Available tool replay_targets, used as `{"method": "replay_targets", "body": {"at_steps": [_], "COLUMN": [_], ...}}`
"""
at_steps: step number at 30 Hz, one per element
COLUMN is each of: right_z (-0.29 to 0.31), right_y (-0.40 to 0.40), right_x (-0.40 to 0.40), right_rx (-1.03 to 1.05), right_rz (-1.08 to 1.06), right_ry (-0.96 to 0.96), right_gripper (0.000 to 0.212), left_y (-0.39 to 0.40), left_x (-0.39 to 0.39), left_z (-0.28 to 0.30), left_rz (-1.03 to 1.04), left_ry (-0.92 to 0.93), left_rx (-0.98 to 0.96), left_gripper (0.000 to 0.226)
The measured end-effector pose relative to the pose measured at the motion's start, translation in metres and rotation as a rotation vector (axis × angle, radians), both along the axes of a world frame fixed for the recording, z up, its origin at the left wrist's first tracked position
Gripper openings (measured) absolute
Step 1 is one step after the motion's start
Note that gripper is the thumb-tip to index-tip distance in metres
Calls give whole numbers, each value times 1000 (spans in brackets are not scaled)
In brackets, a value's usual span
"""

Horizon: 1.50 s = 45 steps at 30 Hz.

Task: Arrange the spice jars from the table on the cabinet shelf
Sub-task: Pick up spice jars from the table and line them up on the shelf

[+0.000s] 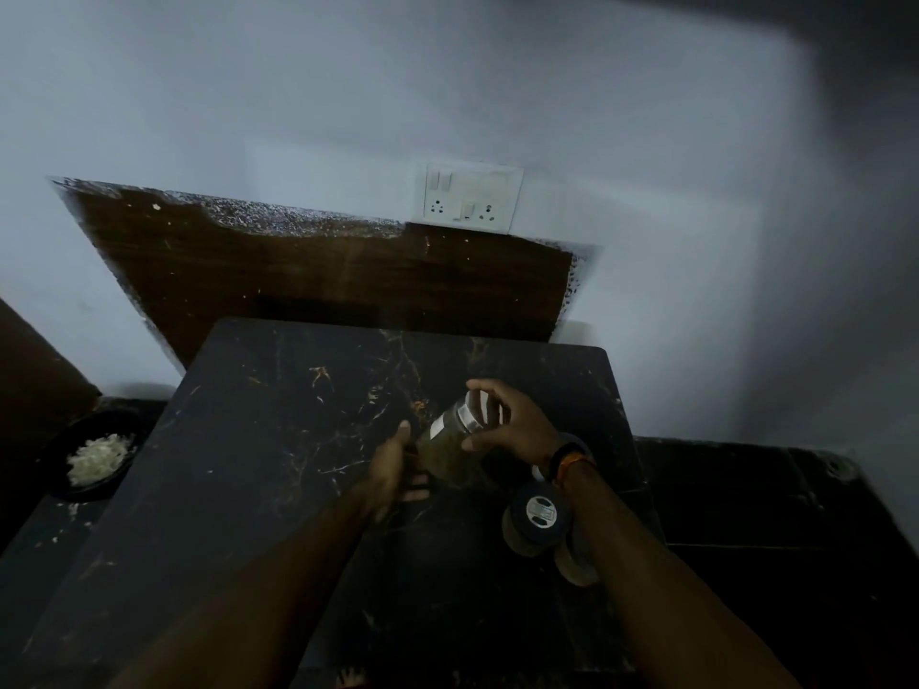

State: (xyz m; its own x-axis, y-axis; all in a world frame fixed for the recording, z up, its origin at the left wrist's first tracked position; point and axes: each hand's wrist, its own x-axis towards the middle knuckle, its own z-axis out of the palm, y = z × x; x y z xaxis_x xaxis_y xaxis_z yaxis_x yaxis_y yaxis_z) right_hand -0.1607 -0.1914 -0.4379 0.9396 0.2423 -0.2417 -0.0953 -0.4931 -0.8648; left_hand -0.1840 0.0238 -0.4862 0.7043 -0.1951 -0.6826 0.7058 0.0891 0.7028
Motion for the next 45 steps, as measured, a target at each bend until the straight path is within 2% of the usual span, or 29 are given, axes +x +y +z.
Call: {"method": "replay_targets", "body": {"at_steps": [2, 5, 11, 15, 21, 26, 36, 40, 45], "right_z": [9, 20, 37, 49, 69, 91, 175, 215, 266], "right_y": [-1, -1, -6, -3, 3, 8, 3, 0, -6], "right_x": [0, 1, 6, 10, 16, 25, 42, 48, 55], "right_rx": [95, 240, 449, 598, 758, 813, 704, 698, 564], "right_rz": [14, 10, -29, -127, -244, -276, -246, -222, -228], "right_ry": [6, 2, 13, -6, -72, -134, -311, -388, -501], "right_gripper": [86, 85, 75, 67, 60, 55, 52, 44, 44], "left_y": [-4, -5, -2, -8, -24, -39, -47, -51, -55], "left_x": [0, 3, 8, 13, 18, 22, 53, 70, 89], "left_z": [3, 6, 13, 31, 71, 99, 166, 204, 250], "left_rz": [71, 109, 165, 155, 77, 71, -7, -53, -109], "left_ry": [92, 123, 65, -17, -277, -410, -642, -718, -824], "left_rx": [-214, -445, -720, -809, -742, -718, -623, -588, -513], "left_gripper": [59, 58, 57, 67, 69, 78, 77, 74, 75]}}
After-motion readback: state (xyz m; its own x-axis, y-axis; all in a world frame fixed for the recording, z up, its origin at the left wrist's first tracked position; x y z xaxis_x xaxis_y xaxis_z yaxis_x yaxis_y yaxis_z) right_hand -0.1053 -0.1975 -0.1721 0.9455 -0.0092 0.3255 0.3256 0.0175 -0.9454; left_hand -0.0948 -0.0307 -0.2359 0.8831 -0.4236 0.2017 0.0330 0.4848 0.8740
